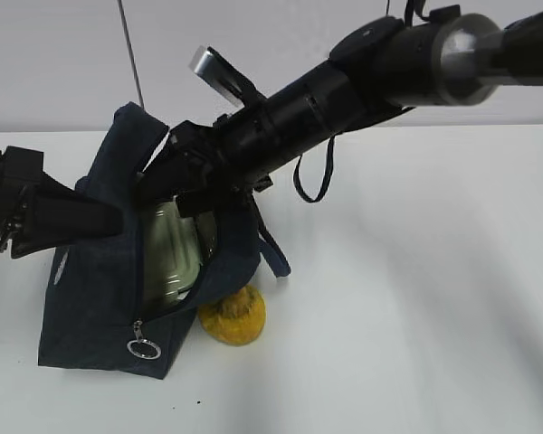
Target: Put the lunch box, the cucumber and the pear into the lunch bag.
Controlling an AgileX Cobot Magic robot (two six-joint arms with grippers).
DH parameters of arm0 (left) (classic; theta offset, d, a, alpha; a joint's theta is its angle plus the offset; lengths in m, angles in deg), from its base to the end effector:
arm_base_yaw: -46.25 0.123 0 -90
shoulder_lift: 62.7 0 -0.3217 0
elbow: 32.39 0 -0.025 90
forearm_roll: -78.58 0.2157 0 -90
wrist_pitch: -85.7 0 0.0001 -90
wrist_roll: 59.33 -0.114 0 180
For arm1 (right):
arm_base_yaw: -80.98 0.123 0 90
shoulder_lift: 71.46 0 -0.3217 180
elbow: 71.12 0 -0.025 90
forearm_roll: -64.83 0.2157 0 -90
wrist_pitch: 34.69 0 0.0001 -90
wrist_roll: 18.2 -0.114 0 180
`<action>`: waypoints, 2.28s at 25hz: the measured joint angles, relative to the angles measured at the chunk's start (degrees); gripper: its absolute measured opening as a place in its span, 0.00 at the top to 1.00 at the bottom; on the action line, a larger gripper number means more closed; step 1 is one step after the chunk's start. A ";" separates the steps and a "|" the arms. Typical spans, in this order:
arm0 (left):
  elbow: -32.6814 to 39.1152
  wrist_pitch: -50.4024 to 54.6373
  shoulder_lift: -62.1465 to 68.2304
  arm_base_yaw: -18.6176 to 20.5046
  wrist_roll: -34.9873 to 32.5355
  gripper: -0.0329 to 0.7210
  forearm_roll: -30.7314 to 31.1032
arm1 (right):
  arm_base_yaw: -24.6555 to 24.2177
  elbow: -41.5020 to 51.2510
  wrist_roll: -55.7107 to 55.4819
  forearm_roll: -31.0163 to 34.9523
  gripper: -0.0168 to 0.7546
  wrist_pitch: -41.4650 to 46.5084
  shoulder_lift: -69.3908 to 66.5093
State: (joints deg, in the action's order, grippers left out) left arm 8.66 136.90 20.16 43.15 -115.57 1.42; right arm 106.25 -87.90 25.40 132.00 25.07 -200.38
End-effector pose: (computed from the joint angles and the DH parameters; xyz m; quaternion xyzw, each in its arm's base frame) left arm 0.1962 -0.0974 0.2864 0.0654 0.8616 -0.4343 0.2545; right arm 0.3682 0.2742 0.2581 -0.2685 0.8234 0.4807 0.1371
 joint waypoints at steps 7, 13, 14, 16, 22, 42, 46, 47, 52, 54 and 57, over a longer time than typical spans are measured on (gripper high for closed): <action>0.00 0.05 0.00 0.00 0.00 0.98 0.00 | -0.08 -3.53 -4.12 -17.38 0.32 2.11 6.71; 0.00 0.05 0.00 0.00 0.00 0.98 0.00 | -0.08 -3.55 -6.97 -28.32 0.51 6.70 12.56; 0.00 0.05 0.00 0.00 0.00 0.98 0.00 | -0.08 -3.55 -7.60 -29.29 0.54 7.91 13.35; 0.00 0.05 0.00 0.00 0.00 0.98 -0.07 | -0.08 -3.55 -8.76 -30.35 0.58 9.51 14.53; 0.00 0.00 0.00 0.00 0.00 0.98 -0.58 | 0.14 -0.97 -11.92 -32.05 0.60 10.16 16.70; 0.00 0.00 0.00 0.00 0.00 0.98 -0.86 | 0.57 38.91 -5.50 -30.24 0.67 -6.85 34.12; 0.00 0.00 0.00 0.00 0.00 0.98 -0.86 | 0.57 42.71 3.09 -22.40 0.67 -14.90 34.12; 0.00 0.00 0.00 0.00 0.00 0.98 -0.86 | 0.57 42.98 5.09 -20.39 0.67 -16.04 34.01; 0.00 0.00 0.00 0.00 0.00 0.98 -0.87 | 0.57 42.96 7.94 -16.48 0.67 -17.58 31.98; 0.00 0.00 0.00 0.00 0.00 0.98 -0.92 | 0.57 42.96 8.03 -15.69 0.67 -17.47 30.99; 0.00 0.00 0.00 0.00 0.00 0.98 -0.92 | 0.57 42.96 9.06 -15.17 0.67 -19.33 29.69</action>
State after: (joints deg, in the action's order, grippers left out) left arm 8.66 136.90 20.16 43.15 -115.57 0.50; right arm 106.82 -44.94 34.47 116.83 5.73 -170.70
